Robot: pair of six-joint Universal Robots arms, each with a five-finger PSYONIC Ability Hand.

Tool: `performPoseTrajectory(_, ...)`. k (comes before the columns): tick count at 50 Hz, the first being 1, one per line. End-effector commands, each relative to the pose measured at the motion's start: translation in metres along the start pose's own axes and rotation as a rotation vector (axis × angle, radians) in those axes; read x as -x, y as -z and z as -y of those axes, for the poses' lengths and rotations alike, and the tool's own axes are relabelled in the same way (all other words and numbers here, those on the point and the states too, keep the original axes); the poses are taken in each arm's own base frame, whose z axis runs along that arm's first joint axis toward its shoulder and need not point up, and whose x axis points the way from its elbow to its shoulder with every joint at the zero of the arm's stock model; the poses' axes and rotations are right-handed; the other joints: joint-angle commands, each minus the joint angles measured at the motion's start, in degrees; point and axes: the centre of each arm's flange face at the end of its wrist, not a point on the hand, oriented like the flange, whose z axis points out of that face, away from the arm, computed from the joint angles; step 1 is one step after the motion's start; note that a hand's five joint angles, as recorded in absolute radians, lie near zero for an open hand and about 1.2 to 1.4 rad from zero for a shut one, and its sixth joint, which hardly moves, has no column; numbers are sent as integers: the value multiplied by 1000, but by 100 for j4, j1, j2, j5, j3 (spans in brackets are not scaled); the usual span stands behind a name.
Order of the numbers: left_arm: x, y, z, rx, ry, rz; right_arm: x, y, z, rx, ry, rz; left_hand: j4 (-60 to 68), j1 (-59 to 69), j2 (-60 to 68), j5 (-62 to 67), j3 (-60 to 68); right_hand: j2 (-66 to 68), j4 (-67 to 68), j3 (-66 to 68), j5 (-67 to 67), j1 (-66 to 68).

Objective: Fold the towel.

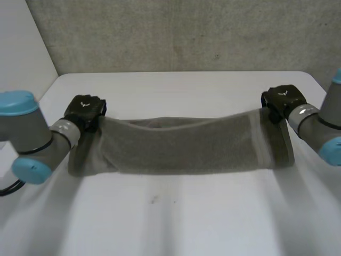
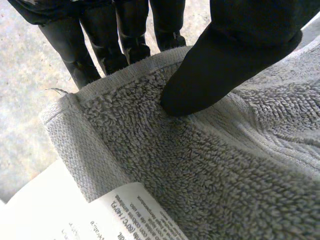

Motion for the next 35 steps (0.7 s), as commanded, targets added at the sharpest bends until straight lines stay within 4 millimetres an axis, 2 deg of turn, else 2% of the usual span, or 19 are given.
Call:
performPoseTrajectory(1,5,-46,-7,-61,-21,37,-5,-34,-8,-61,26,-93,1015,1211,1022,1066,1027,1216,1168,1189,1304,112)
performPoseTrajectory(5,8,-60,-14,-64,-24,71,0,-46,-19,-58,26,-92,1015,1211,1022,1066,1027,1216,1168,1189,1304,112)
performPoseTrajectory(11,6,-64,-19,-63,-22,70,7,-52,-24,-60,29,-85,1015,1211,1022,1066,1027,1216,1168,1189,1304,112)
performPoseTrajectory(12,4,-63,-18,-63,-21,65,8,-53,-26,-55,30,-81,917,1113,924,968,929,-1576,-1624,-1603,-1488,-2680)
performPoseTrajectory(13,0,-62,-16,-66,-22,58,11,-53,-26,-55,32,-80,-2847,-2651,-2841,-2796,-2836,-5784,-5832,-5811,-5696,-6888)
performPoseTrajectory(14,0,-62,-16,-66,-22,58,11,-53,-26,-55,32,-80,-2885,-2689,-2878,-2834,-2873,-5784,-5832,-5811,-5696,-6888)
performPoseTrajectory(15,-5,-61,-14,-67,-23,51,13,-51,-22,-58,36,-80,-5985,-5789,-5978,-5934,-5973,-5784,-5832,-5811,-5696,-6888)
performPoseTrajectory(17,-8,-60,-9,-72,-25,48,15,-48,-14,-73,38,-77,-5627,-5431,-5621,-5576,-5616,-5784,-5832,-5811,-5696,-6888)
performPoseTrajectory(18,-8,-57,-2,-81,-19,51,11,-44,0,-99,38,-85,-5985,-5789,-5978,-5934,-5973,-5784,-5832,-5811,-5696,-6888)
performPoseTrajectory(19,-8,-57,-1,-81,-19,51,11,-44,0,-99,38,-85,-5985,-5789,-5978,-5934,-5973,-5784,-5832,-5811,-5696,-6888)
performPoseTrajectory(22,1,-38,30,-107,-20,83,-5,-16,44,-169,15,-109,-5985,-5789,-5978,-5934,-5973,-5784,-5832,-5811,-5696,-6888)
performPoseTrajectory(24,3,-29,41,-116,-20,90,-7,-5,52,-177,7,-110,-5985,-5789,-5978,-5934,-5973,-5784,-5832,-5811,-5696,-6888)
performPoseTrajectory(26,7,-7,61,-134,-24,100,-12,20,71,-200,-1,-115,-5985,-5789,-5978,-5934,-5973,-5784,-5832,-5811,-5696,-6888)
performPoseTrajectory(27,7,-7,61,-134,-24,100,-12,20,71,-200,-1,-115,-5985,-5789,-5978,-5934,-5973,-5784,-5832,-5811,-5696,-6888)
performPoseTrajectory(29,6,18,70,-124,-20,99,-13,42,79,-191,-3,-116,-5985,-5789,-5978,-5934,-5973,-5784,-5832,-5811,-5696,-6888)
performPoseTrajectory(30,6,18,70,-124,-20,99,-13,42,79,-191,-3,-116,-5985,-5789,-5978,-5934,-5973,-5784,-5832,-5811,-5696,-6888)
performPoseTrajectory(32,3,43,73,-109,-14,95,-8,59,76,-164,-3,-104,-5985,-5789,-5978,-5934,-5973,-5784,-5832,-5811,-5696,-6888)
performPoseTrajectory(33,3,43,73,-108,-14,95,-8,60,76,-163,-3,-104,-5985,-5789,-5978,-5934,-5973,-5784,-5832,-5811,-5696,-6888)
performPoseTrajectory(35,-3,61,69,-92,-9,88,1,77,65,-102,-8,-72,-5985,-5789,-5978,-5934,-5973,-5784,-5832,-5811,-5696,-6888)
